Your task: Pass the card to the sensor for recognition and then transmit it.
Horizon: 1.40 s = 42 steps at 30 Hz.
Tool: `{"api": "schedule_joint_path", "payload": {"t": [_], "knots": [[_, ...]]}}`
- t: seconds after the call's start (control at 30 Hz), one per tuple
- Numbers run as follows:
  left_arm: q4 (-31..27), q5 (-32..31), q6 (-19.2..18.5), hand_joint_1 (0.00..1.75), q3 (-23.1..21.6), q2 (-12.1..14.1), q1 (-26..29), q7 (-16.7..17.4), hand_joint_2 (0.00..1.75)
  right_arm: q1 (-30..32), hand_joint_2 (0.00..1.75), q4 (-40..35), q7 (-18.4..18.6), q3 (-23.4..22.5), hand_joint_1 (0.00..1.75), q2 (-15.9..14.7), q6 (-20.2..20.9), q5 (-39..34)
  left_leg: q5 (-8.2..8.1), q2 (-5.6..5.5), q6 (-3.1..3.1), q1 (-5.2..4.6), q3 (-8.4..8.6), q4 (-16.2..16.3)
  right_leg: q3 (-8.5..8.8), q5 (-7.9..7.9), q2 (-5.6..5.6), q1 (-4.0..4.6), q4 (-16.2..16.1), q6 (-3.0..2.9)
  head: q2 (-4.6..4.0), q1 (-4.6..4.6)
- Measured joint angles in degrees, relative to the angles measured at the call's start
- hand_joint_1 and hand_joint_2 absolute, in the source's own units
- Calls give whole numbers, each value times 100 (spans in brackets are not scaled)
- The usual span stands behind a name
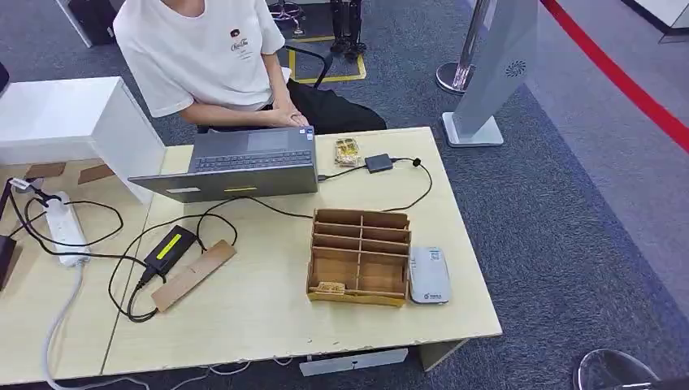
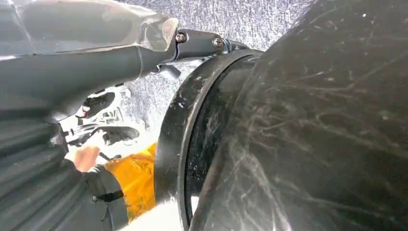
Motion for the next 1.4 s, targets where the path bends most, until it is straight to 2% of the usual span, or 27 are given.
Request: {"api": "schedule_joint_path", "payload": {"t": [0.43,0.5,0.53,0.57,0.63,0.67,0.73,0.77,0.83,0.9,0.93,0.97,1.0,1.03,1.07,1.1,1.13,1.17,1.2,1.27,1.3,1.33,1.4], "knots": [[0,7,24,0,11,0,0,2,175,-2,0,0,0,0,0,-2,20,0,0,0,0,0,0,0,0,0,0,0,0,0,0,0],[0,-19,141,0,11,0,1,89,175,1,0,0,41,0,0,-2,-134,-11,0,0,0,0,0,0,0,0,0,0,0,0,2,0],[-2,-46,362,0,13,0,6,210,175,13,0,-7,158,-2,0,-2,-450,-26,0,0,0,0,-1,0,-1,0,0,0,0,0,0,0],[-2,-83,708,0,20,0,11,336,175,33,0,-18,292,-6,0,0,-975,-35,0,0,0,0,-1,0,-1,0,0,0,0,-1,0,0],[-4,-168,1538,0,81,2,3,534,175,50,0,-20,540,-44,0,22,-2238,-63,0,0,0,0,0,0,-2,0,0,0,0,-1,0,0],[-9,-203,1806,0,107,2,-7,604,175,49,0,-20,590,-52,0,37,-2570,-68,0,0,0,0,0,0,-1,0,0,0,0,-1,0,-2],[-22,-247,2186,0,142,9,-14,798,175,72,0,-24,327,-55,0,88,-3021,-4,0,1,0,2,0,0,-1,0,1,1,1,-1,0,2],[-22,-277,2277,0,179,17,-12,822,175,85,0,-54,306,-55,0,139,-3063,59,0,7,-1,5,0,0,-1,1,13,4,1,-2,2,4],[-22,-313,2315,0,225,37,-13,822,175,148,0,-197,369,-44,0,249,-2887,158,0,12,-2,7,0,0,-4,1,17,4,1,-2,0,0],[-22,-194,2213,0,306,61,-11,971,175,289,0,-460,29,64,0,297,-2536,455,0,11,-2,7,0,0,-5,1,16,5,1,-2,0,0],[-22,-103,1893,0,402,81,-12,1001,175,529,0,-1200,-27,354,0,195,-1852,252,-1,7,-2,5,-6,-1,-4,1,11,4,1,-2,2,-2],[-22,0,1471,0,477,94,-9,946,175,783,0,-2041,193,721,0,107,-1044,-159,0,1,-2,-2,-13,-2,-10,1,4,-2,4,-2,2,4],[-22,154,942,0,564,118,-5,870,175,864,0,-2745,492,1153,0,-91,-62,-818,0,10,-3,-2,-14,-5,-16,2,15,-3,5,-3,0,-7],[-20,421,300,0,708,175,28,861,175,862,0,-3316,765,1668,0,-301,1110,-1868,-4,40,-9,4,-5,-4,-20,7,41,1,4,-11,0,2],[-20,606,-150,0,862,212,81,817,175,911,0,-3687,835,2047,0,-536,1881,-2689,-10,53,-15,5,1,-2,-15,6,55,1,2,-10,0,0],[-20,621,-422,0,1007,254,159,711,175,964,0,-4053,839,2402,0,-772,2394,-3379,-12,56,-13,5,4,0,-12,5,58,1,-1,-9,0,7],[-20,568,-385,0,1091,284,246,605,175,1021,0,-4316,844,2731,0,-965,2654,-3866,-12,54,-12,4,2,2,-15,6,55,1,-4,-8,0,6],[-20,518,-255,0,1134,304,312,518,175,1084,0,-4558,880,3093,0,-1153,2559,-4224,-13,49,-11,2,-2,2,-18,5,50,0,-5,-8,0,2],[-20,483,-175,0,1167,319,337,481,175,1162,0,-4737,918,3393,0,-1295,2252,-4395,-15,37,-9,0,-8,2,-17,4,36,-1,-5,-7,0,2],[-20,439,-15,0,1248,326,354,472,175,1254,0,-5067,970,3894,0,-1493,1266,-4571,-15,38,-9,1,-14,0,-20,4,35,1,-4,-7,0,2],[-20,402,90,0,1268,326,355,479,175,1224,0,-5203,953,4108,0,-1629,987,-4676,-17,42,-12,1,-12,0,-23,5,40,0,-4,-8,0,-2],[-20,333,246,0,1281,326,341,496,175,1175,175,-5332,903,4320,0,-1809,816,-4782,-17,48,-12,2,-10,0,-23,6,46,1,-4,-8,0,-2],[-20,267,451,0,1298,328,290,487,175,1086,175,-5462,887,4558,0,-2007,690,-4883,-15,47,-11,4,-8,1,-21,6,44,2,-4,-8,0,2]]}}
